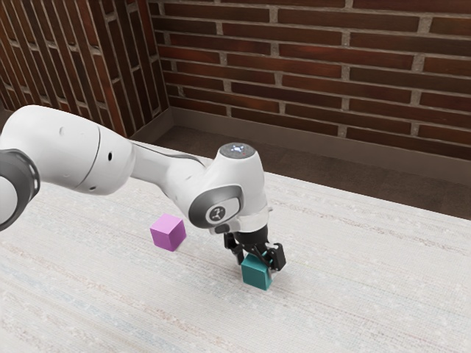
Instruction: Pick up the blue block with one arm, and put the blue block on the pink block with one arm
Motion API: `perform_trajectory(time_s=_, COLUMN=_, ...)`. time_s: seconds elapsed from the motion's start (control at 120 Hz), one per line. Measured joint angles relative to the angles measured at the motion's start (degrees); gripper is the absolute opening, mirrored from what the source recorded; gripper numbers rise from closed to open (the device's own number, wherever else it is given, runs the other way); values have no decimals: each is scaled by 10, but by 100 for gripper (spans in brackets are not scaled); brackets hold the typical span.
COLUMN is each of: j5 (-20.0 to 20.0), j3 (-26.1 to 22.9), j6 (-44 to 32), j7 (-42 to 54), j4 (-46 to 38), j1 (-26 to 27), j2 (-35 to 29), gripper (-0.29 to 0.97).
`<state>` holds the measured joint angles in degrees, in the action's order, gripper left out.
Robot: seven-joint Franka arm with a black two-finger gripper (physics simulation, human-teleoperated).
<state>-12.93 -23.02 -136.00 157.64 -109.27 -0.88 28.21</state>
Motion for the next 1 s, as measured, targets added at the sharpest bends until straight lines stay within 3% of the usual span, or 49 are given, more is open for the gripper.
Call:
perform_trajectory(time_s=0.217, j5=0, j3=-2, j6=0, j7=-2, j4=-1, j1=0, j2=0, gripper=68)
perform_trajectory(time_s=0.458, j5=-1, j3=-5, j6=-5, j7=-6, j4=0, j1=0, j2=2, gripper=52)
perform_trajectory(time_s=1.0, j5=0, j3=-5, j6=-7, j7=-10, j4=2, j1=-1, j2=1, gripper=38)
